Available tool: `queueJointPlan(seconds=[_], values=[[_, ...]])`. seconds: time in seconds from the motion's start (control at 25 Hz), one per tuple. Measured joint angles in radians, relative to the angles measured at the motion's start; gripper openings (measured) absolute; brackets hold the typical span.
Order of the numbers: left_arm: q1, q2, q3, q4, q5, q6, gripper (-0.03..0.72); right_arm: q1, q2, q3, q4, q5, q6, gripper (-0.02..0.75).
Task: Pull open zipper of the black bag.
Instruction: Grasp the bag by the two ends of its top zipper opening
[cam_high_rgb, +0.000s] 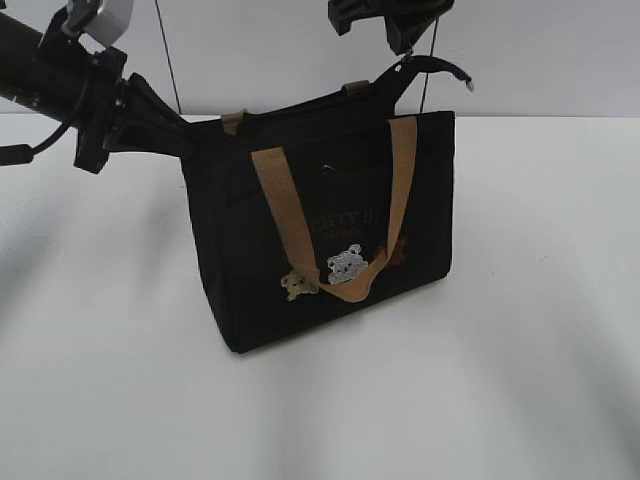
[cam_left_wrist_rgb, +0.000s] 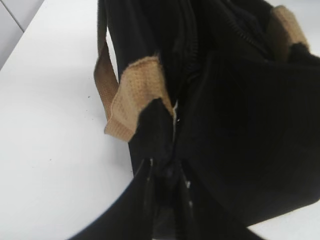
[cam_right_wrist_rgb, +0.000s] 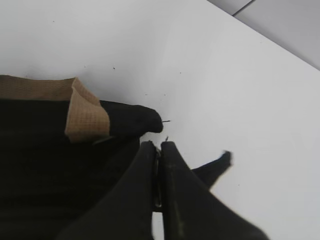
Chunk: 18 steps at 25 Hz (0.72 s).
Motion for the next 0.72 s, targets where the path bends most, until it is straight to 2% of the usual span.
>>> queueJointPlan(seconds=[0.28,0.36,0.4,0.48,0.52,0.6,0.68,0.72], values=[[0.000,0.000,0.000,0.000,-0.002,0.000,0.053,0.000,0.000,0.000,0.018,0.000,-0.003,-0.008],[0.000,0.000,0.000,-0.003,-0.002,-0.004,0.053,-0.001,-0.002,0.000,0.051,-0.001,-0.014,0.025],[0.000,0.000,0.000,-0.008,-0.005,-0.014,0.058,-0.002,-0.002,0.000,0.078,-0.001,-0.026,0.073],[0.000,-0.003,0.000,-0.016,-0.018,-0.054,0.113,-0.002,-0.005,0.000,0.140,-0.001,-0.054,0.246],[0.000,-0.009,0.000,-0.016,-0.028,-0.078,0.160,-0.002,-0.006,0.000,0.169,-0.001,-0.064,0.332],[0.000,-0.033,0.000,-0.009,-0.058,-0.172,0.309,-0.002,-0.010,0.000,0.197,-0.001,-0.073,0.513],[0.000,-0.076,0.000,0.007,-0.105,-0.294,0.435,-0.002,-0.023,0.000,0.200,-0.001,-0.080,0.597],[0.000,-0.098,0.000,0.031,-0.124,-0.370,0.480,-0.002,-0.036,0.000,0.200,-0.001,-0.089,0.612]])
